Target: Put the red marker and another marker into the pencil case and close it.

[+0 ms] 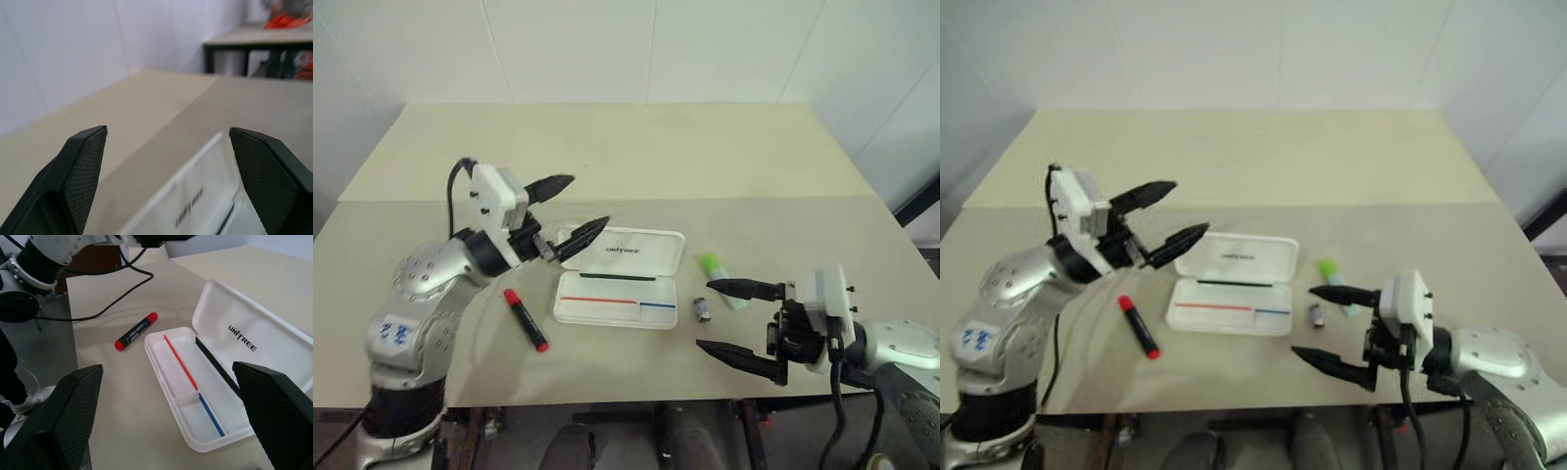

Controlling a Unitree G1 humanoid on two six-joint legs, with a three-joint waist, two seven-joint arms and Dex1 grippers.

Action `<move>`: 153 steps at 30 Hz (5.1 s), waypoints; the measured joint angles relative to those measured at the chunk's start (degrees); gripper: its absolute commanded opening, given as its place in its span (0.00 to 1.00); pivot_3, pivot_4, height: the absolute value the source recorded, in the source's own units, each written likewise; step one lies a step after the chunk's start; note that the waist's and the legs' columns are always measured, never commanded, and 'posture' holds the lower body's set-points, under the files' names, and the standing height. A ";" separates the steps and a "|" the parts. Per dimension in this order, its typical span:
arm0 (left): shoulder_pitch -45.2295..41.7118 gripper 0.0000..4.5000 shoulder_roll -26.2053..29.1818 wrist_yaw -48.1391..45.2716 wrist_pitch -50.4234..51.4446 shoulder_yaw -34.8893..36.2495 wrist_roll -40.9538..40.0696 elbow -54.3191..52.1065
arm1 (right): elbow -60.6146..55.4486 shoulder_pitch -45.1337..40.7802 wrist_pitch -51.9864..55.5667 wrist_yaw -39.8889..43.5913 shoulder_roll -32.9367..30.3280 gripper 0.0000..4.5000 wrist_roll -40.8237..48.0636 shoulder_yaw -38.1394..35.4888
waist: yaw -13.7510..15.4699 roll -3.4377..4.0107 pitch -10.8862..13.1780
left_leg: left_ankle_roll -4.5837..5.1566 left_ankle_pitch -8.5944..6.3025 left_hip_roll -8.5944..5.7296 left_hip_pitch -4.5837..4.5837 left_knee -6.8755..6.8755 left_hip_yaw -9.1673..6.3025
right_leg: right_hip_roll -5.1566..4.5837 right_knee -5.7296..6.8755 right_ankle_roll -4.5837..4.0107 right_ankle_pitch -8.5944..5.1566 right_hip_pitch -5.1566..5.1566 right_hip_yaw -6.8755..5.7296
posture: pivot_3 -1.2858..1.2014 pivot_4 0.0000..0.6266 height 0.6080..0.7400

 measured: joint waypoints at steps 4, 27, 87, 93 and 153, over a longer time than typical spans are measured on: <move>3.68 0.95 0.01 3.40 3.58 4.18 -3.69 -4.77 | 2.25 -2.10 -0.50 1.66 0.01 1.00 -0.55 1.40 | 0.09 -0.01 0.01 | -0.01 -0.01 0.00 0.01 0.00 0.00 | -0.02 -0.01 -0.05 -0.03 0.02 0.00 | 0.52 0.24 1.00; 31.16 0.95 -17.94 23.62 -6.69 13.93 -5.61 -12.86 | 9.21 -5.07 -1.72 6.43 0.98 1.00 -3.02 4.58 | 0.00 -0.32 0.15 | -0.25 -0.20 0.07 0.35 -0.03 0.54 | 0.07 -0.30 -0.33 -0.19 0.18 0.42 | 0.52 0.24 1.00; 31.51 0.81 -22.02 39.79 22.10 4.48 2.21 -15.29 | 11.54 6.93 -8.82 11.59 0.80 1.00 -3.86 -2.40 | -0.07 -0.46 0.21 | -0.05 -0.76 0.09 0.50 0.00 0.91 | 0.14 -0.55 -0.12 -0.31 0.22 0.75 | 0.52 0.24 1.00; 30.44 0.38 -21.96 40.10 24.79 5.46 2.44 -15.43 | 11.54 6.53 -8.81 11.14 0.80 1.00 -4.20 -1.78 | -0.04 -0.33 0.13 | -0.05 -0.76 0.06 0.52 0.00 0.90 | 0.13 -0.54 -0.12 -0.31 0.23 0.78 | 0.52 0.24 1.00; -20.61 0.13 4.81 -27.31 -15.71 -11.21 2.55 27.69 | 7.21 11.99 -11.67 0.06 5.06 1.00 -8.03 -3.27 | -0.03 0.23 -0.34 | -0.56 -1.04 0.62 -0.34 0.83 0.53 | 1.45 -0.06 -0.13 0.93 -0.91 0.97 | 0.52 0.24 1.00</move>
